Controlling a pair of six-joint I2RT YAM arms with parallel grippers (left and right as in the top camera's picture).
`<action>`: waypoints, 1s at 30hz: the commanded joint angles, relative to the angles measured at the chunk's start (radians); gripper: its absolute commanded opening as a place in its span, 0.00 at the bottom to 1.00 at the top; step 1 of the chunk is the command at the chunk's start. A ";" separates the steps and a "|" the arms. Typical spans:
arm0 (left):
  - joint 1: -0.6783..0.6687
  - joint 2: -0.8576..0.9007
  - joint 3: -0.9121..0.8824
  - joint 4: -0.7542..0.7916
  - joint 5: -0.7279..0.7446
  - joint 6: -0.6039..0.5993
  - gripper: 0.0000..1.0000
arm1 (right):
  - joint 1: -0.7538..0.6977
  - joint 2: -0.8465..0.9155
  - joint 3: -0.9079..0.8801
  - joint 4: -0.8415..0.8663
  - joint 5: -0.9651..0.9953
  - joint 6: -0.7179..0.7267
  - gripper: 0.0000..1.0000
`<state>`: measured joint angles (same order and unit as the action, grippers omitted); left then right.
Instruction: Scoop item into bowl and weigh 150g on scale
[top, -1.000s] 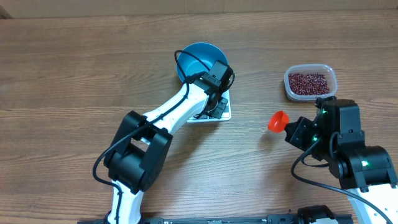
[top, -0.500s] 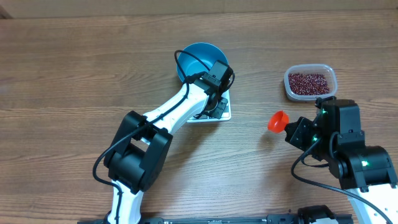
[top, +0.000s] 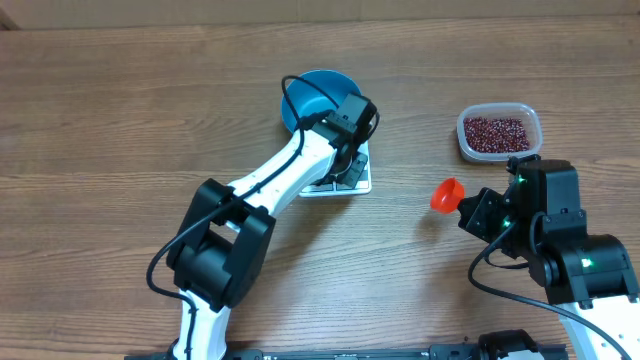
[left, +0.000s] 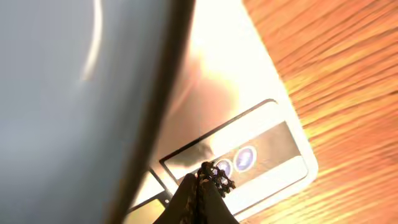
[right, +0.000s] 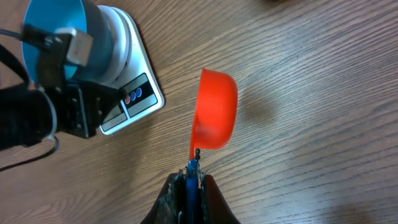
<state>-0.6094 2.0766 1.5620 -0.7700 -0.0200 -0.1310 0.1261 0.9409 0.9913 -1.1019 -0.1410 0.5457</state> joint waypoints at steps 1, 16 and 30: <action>-0.006 -0.085 0.042 -0.004 0.000 0.032 0.04 | -0.004 -0.002 0.024 -0.001 0.010 -0.005 0.04; -0.006 -0.111 -0.007 -0.076 0.114 0.214 0.04 | -0.004 -0.002 0.024 0.000 0.010 -0.005 0.04; -0.006 -0.110 -0.174 0.125 0.060 0.206 0.04 | -0.004 -0.002 0.024 0.000 0.010 -0.005 0.04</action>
<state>-0.6094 1.9858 1.4143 -0.6624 0.0666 0.0597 0.1261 0.9409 0.9913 -1.1019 -0.1413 0.5453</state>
